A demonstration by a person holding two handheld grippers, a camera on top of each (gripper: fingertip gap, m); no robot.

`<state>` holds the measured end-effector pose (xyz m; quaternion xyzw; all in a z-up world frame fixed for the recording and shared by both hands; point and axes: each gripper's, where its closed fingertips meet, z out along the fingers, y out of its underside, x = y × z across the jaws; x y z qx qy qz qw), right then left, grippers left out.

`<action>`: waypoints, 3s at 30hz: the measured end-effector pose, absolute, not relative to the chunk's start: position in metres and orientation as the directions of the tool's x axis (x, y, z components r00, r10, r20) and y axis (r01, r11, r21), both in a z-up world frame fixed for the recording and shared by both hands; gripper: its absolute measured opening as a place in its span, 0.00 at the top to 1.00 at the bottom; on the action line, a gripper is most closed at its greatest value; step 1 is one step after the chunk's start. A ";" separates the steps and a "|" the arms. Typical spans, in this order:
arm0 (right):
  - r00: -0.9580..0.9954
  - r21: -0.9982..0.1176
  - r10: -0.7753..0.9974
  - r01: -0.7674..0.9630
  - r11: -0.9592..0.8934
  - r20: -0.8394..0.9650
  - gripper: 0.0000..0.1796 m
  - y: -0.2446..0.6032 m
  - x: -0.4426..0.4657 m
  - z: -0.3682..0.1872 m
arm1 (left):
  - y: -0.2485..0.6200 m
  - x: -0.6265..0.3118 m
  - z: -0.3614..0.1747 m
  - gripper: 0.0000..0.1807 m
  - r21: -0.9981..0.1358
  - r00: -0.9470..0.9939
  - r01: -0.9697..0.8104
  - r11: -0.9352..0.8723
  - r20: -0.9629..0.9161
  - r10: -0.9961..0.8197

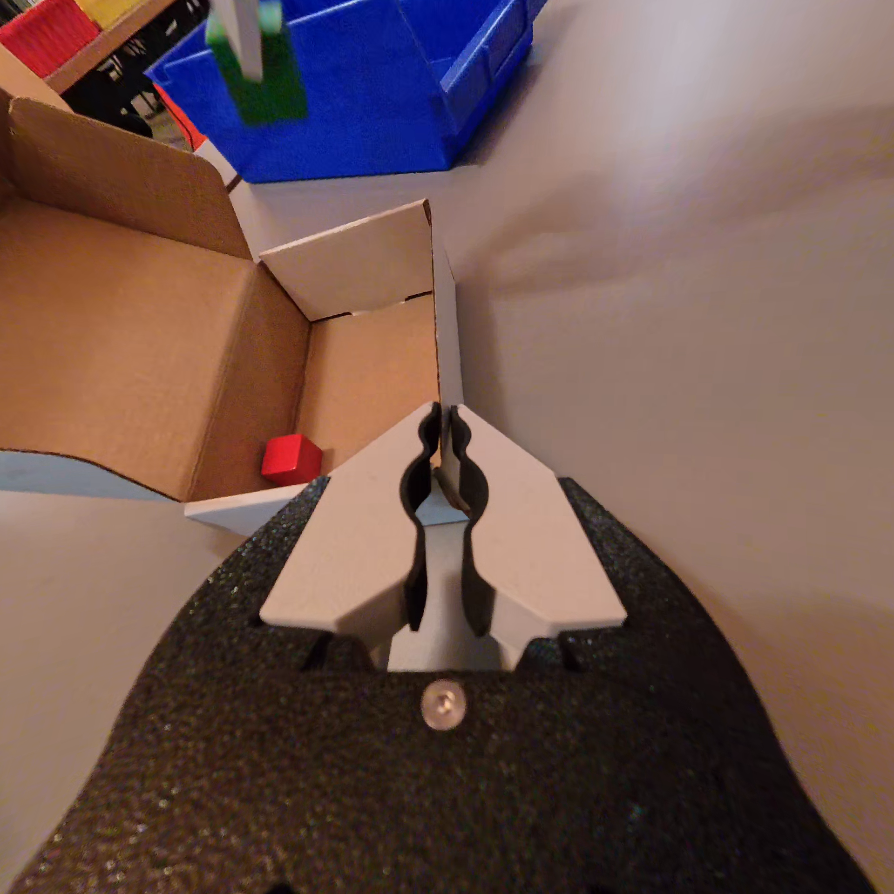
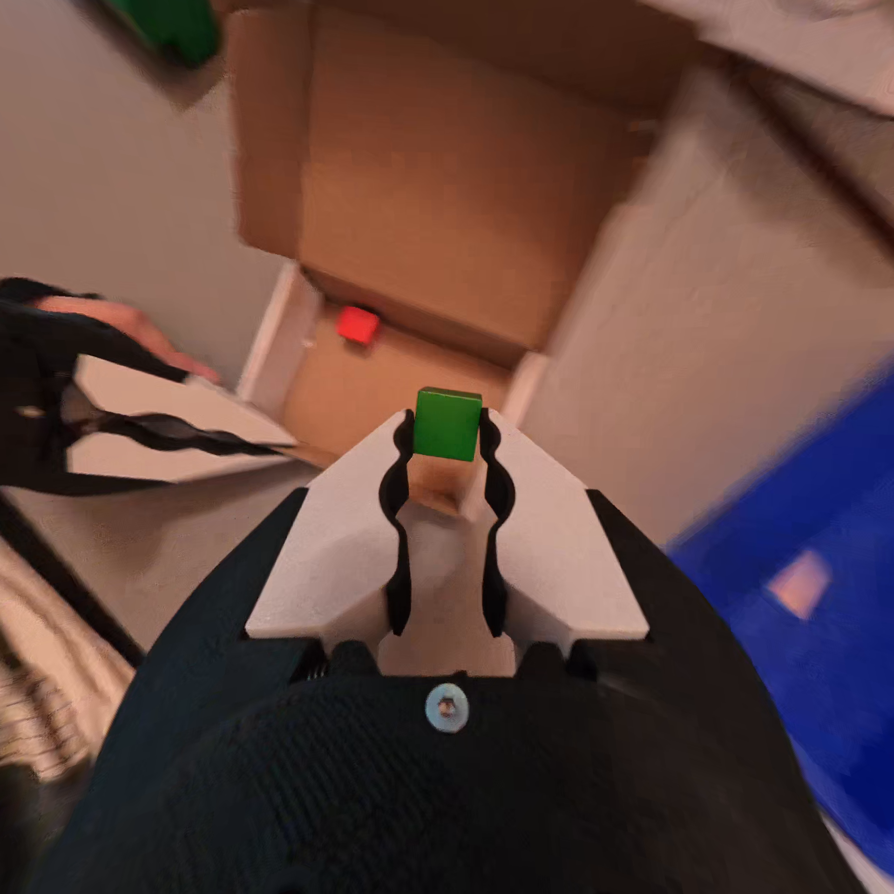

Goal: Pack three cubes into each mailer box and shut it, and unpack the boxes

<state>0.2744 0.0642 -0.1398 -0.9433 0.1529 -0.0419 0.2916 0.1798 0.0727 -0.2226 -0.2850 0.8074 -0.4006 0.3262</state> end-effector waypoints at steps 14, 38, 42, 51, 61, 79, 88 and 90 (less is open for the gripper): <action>0.641 -0.305 -0.767 -0.726 -0.617 0.027 0.86 -0.123 0.435 -0.213 | 0.073 0.180 -0.222 0.99 -0.834 -0.626 -0.202 0.514 -0.294 -0.723; 0.942 -0.482 -0.319 -0.328 -0.812 -0.105 0.81 0.114 0.231 -0.206 | 0.073 0.181 -0.222 0.99 -0.828 -0.614 -0.193 0.526 -0.316 -0.723; 0.909 -0.398 -0.375 -0.417 -0.817 -0.184 0.80 0.132 0.234 -0.221 | 0.073 0.181 -0.221 0.99 -0.828 -0.614 -0.193 0.526 -0.317 -0.723; 0.899 -0.339 -0.400 -0.438 -0.833 -0.178 0.88 0.153 0.235 -0.241 | 0.074 0.181 -0.221 0.99 -0.829 -0.615 -0.193 0.525 -0.315 -0.723; 0.954 -0.529 -0.289 -0.286 -0.799 -0.078 0.89 0.104 0.242 -0.170 | 0.074 0.181 -0.221 0.99 -0.830 -0.617 -0.194 0.523 -0.311 -0.723; 0.593 -0.414 -0.796 -0.700 -0.582 0.117 0.60 -0.158 0.436 -0.196 | 0.074 0.181 -0.222 0.99 -0.826 -0.619 -0.186 0.532 -0.322 -0.717; 0.867 -0.887 -0.499 -0.225 -0.404 0.007 0.74 0.012 0.339 -0.085 | 0.082 0.179 -0.197 0.96 -0.897 -0.616 -0.183 0.403 -0.215 -0.758; 0.885 -0.905 -0.465 -0.187 -0.383 0.013 0.76 0.042 0.329 -0.086 | 0.097 0.184 -0.170 0.94 -0.931 -0.538 -0.157 0.328 -0.198 -0.819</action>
